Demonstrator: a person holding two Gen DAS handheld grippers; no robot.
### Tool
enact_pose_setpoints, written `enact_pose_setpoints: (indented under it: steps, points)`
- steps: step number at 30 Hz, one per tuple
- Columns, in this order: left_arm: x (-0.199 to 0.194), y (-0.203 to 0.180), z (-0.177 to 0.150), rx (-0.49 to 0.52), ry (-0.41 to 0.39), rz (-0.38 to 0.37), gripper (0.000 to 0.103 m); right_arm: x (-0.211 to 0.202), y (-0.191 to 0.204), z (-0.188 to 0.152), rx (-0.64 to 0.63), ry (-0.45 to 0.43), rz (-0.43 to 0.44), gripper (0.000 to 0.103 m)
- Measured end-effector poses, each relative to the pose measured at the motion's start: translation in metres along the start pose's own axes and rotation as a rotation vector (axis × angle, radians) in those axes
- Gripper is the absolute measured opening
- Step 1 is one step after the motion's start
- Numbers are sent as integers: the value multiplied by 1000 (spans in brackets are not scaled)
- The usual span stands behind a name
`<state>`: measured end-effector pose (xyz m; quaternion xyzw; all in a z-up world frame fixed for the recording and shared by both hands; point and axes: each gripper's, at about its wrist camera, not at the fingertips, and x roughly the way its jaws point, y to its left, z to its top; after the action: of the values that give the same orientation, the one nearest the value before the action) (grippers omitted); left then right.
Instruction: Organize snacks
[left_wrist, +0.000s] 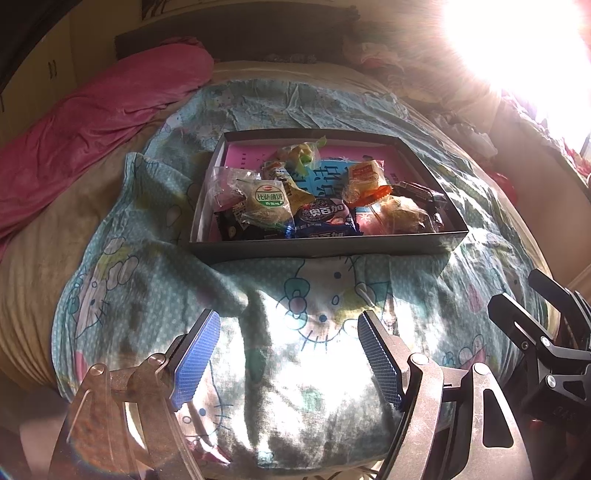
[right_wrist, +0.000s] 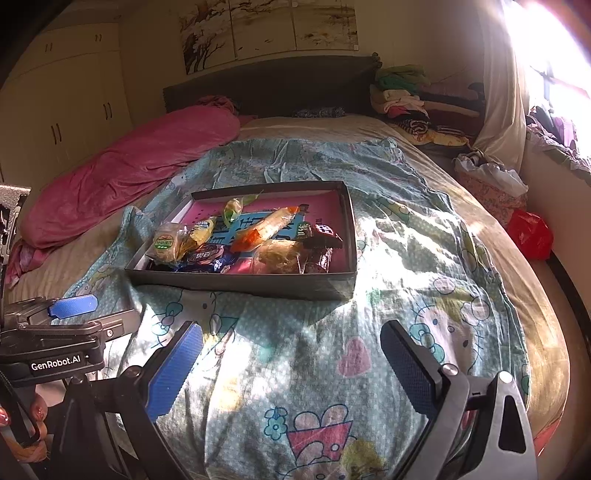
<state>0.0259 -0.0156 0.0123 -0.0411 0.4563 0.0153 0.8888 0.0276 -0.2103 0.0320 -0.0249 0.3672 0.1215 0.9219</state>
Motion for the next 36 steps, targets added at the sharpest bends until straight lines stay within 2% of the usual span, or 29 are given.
enact_pose_setpoints:
  steps: [36]
  points:
    - [1, -5, -2, 30, -1, 16, 78, 3, -1, -2, 0, 1, -7, 99]
